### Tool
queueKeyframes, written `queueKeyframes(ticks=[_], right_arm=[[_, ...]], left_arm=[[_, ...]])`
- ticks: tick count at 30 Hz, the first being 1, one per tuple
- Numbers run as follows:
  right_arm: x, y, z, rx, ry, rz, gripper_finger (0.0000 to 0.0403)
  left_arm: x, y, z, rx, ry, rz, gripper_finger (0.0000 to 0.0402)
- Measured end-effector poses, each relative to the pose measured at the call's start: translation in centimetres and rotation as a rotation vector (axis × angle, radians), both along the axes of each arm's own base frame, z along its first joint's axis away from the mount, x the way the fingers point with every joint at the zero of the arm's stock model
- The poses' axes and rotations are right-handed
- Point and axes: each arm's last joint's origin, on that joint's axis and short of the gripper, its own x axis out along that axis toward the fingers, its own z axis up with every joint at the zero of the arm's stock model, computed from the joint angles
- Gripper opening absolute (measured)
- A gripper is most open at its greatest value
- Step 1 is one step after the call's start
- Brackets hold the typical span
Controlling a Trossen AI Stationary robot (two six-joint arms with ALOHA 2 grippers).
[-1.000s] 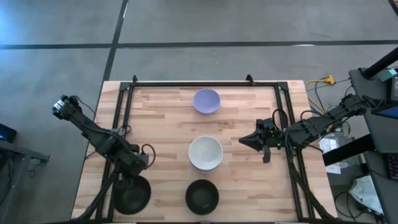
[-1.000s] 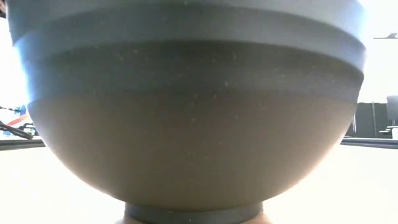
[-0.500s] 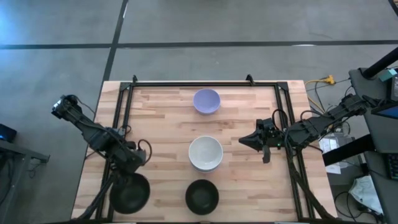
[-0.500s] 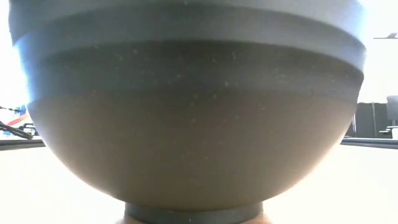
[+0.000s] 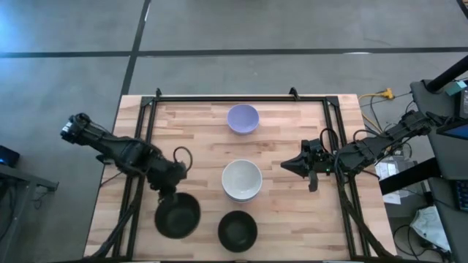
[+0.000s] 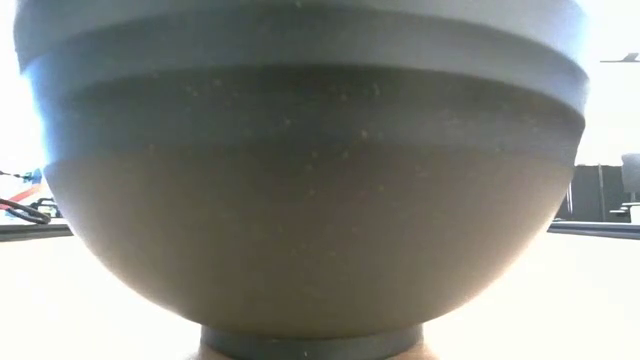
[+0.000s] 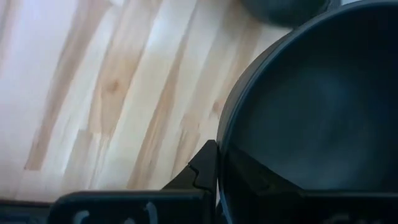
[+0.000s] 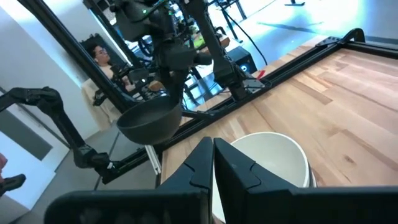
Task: Nest bowls inside each other
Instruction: Stack the left black bowl on top of the white bowl
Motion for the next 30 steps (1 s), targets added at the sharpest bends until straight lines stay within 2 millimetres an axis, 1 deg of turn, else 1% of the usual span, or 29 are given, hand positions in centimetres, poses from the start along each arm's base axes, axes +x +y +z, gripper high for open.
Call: queueKeyframes(ticks=[5,9,13,16,22,30], right_arm=[[0.0,0.0,0.0,-0.004,0.0,-0.003,0.0009],[0.0,0.0,0.0,-0.006,0.0,-0.007,0.0009],[0.0,0.0,0.0,-0.006,0.0,-0.007,0.0009],[0.0,0.0,0.0,-0.005,0.0,-0.007,0.0009],[0.0,0.0,0.0,-0.005,0.0,-0.007,0.0009],[0.0,0.0,-0.1,-0.018,0.011,0.004,0.0009]], left_arm=[[2.2,1.5,1.1,0.014,-0.043,0.041,0.0],[4.4,2.8,2.3,0.037,-0.086,0.065,0.0],[6.7,3.9,3.7,0.06,-0.141,0.063,0.0],[8.1,4.5,4.8,0.088,-0.163,0.045,0.0],[9.8,5.8,6.6,0.192,-0.127,0.032,0.0],[11.9,6.6,8.5,0.211,-0.195,0.037,0.0]])
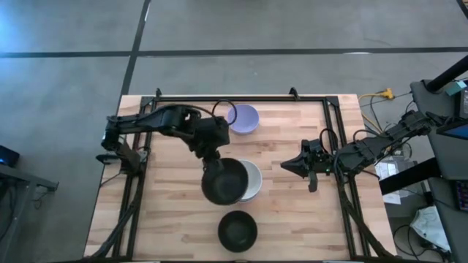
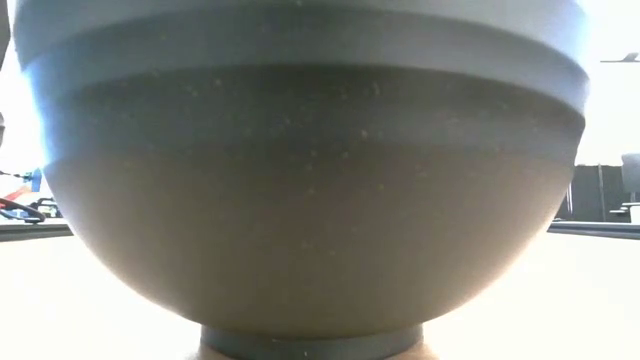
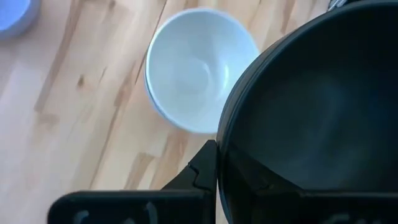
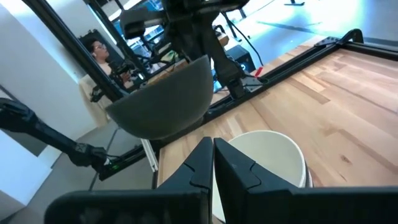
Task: Nest bowls inside each other
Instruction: Stack the left black bowl on top of the white bowl
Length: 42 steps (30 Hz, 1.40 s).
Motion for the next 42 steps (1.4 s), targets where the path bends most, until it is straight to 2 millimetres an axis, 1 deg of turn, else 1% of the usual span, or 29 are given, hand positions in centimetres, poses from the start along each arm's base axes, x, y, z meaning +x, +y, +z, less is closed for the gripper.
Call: queueKeyframes(ticks=[4,8,19,24,28,33,42], right_arm=[[0.0,0.0,-0.2,-0.02,0.02,0.003,0.0009],[-0.1,0.0,-0.5,-0.048,0.046,0.006,0.0009],[-0.2,-0.1,-0.8,-0.076,0.081,0.008,0.0009],[-0.2,-0.1,-0.8,-0.077,0.083,0.008,0.0009],[-0.2,-0.1,-1.0,-0.082,0.095,0.008,0.0009],[-0.2,-0.1,-1.0,-0.081,0.101,0.007,0.0009],[-0.2,-0.1,-1.1,-0.085,0.109,0.007,0.0009]], left_arm=[[0.6,0.5,0.2,0.018,0.008,0.022,0.0],[1.0,0.9,-0.3,0.026,0.049,0.046,0.0],[2.6,1.3,-2.4,0.036,0.164,0.113,0.0],[3.4,1.9,-3.2,0.041,0.187,0.125,0.0],[4.3,2.6,-3.9,0.047,0.188,0.124,0.0],[5.1,3.4,-4.2,0.05,0.146,0.125,0.0],[7.7,3.7,-7.0,0.053,0.19,0.118,0.0]])
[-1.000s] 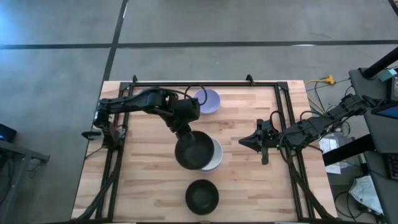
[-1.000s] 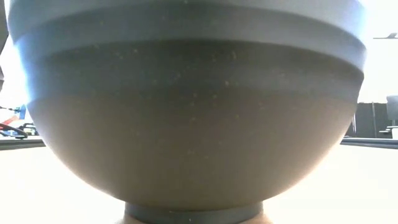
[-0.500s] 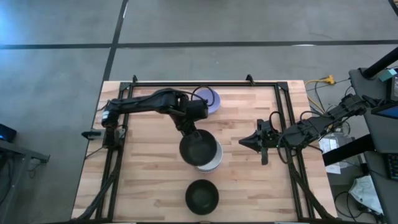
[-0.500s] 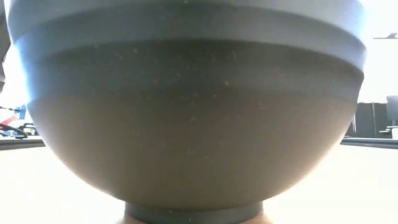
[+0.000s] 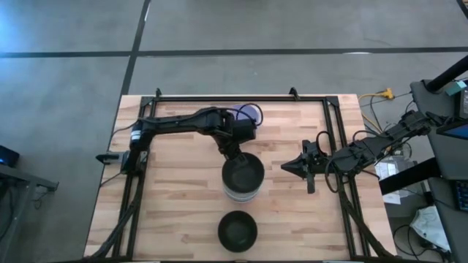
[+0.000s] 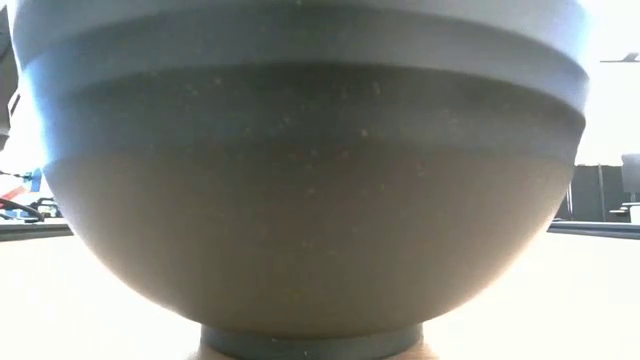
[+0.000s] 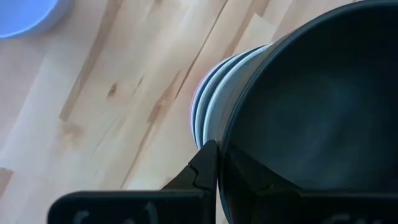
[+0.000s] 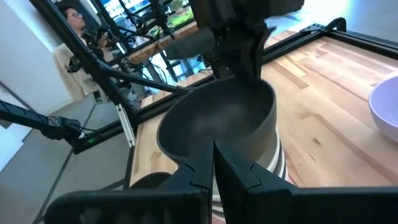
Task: Nest bowls inside each other
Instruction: Stack the left black bowl on top of the white bowl
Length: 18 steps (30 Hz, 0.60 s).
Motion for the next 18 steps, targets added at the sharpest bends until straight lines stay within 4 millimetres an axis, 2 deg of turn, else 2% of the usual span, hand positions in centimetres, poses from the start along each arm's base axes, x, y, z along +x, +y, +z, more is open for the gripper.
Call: queueKeyframes(ticks=[10,18], right_arm=[[0.0,0.0,0.0,0.002,0.005,0.0,0.0009],[0.0,0.0,0.0,0.008,0.006,0.007,0.0009]], left_arm=[[0.8,0.1,-0.7,0.015,-0.017,-0.039,0.0],[1.5,-0.1,-2.0,0.01,0.021,-0.048,0.0]])
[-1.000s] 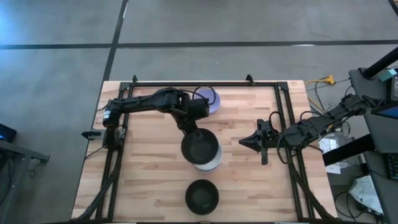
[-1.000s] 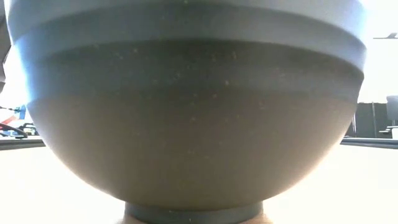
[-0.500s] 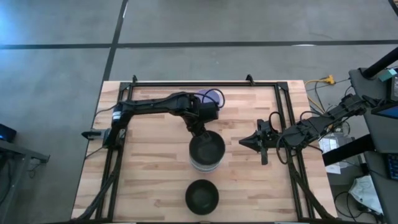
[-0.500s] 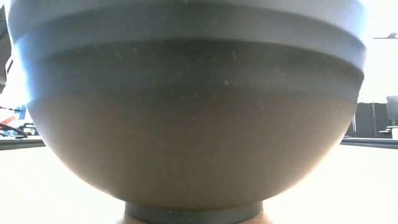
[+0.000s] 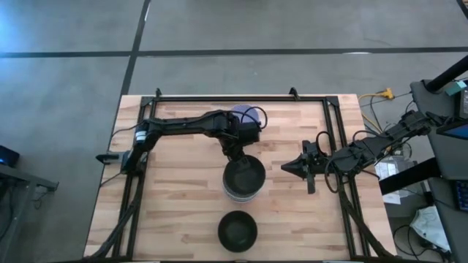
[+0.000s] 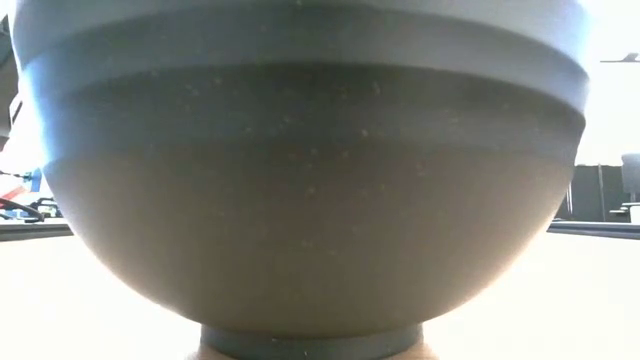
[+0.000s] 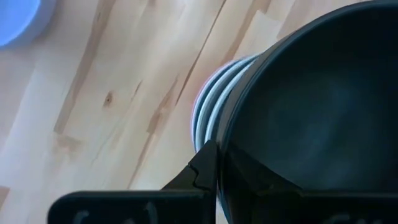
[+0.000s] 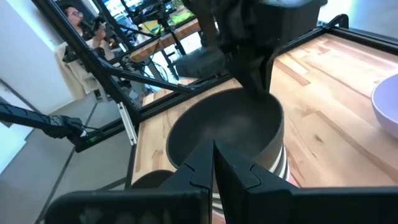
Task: Nest bowls inside each other
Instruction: Stack the left black bowl on top of the white bowl, then stack the bottom black bowl on top of the black bowl
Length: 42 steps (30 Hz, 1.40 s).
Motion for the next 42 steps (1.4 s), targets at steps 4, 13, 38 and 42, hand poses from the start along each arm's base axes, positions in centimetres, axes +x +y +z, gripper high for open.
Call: queueKeyframes(ticks=[4,13,38,42], right_arm=[[0.0,0.0,0.0,0.016,0.0,-0.003,0.0009],[0.0,0.1,0.0,0.047,0.005,0.013,0.0009],[0.0,0.1,0.0,0.051,0.006,0.015,0.0009],[0.0,0.1,0.0,0.075,0.003,0.022,0.0009]], left_arm=[[0.5,-0.4,-0.8,-0.001,0.02,-0.017,0.0],[1.0,-0.6,-1.9,0.006,0.052,-0.054,0.0],[-0.3,-0.5,0.0,0.037,0.017,-0.129,0.0174],[-2.2,-0.7,1.7,0.041,0.037,-0.135,0.018]])
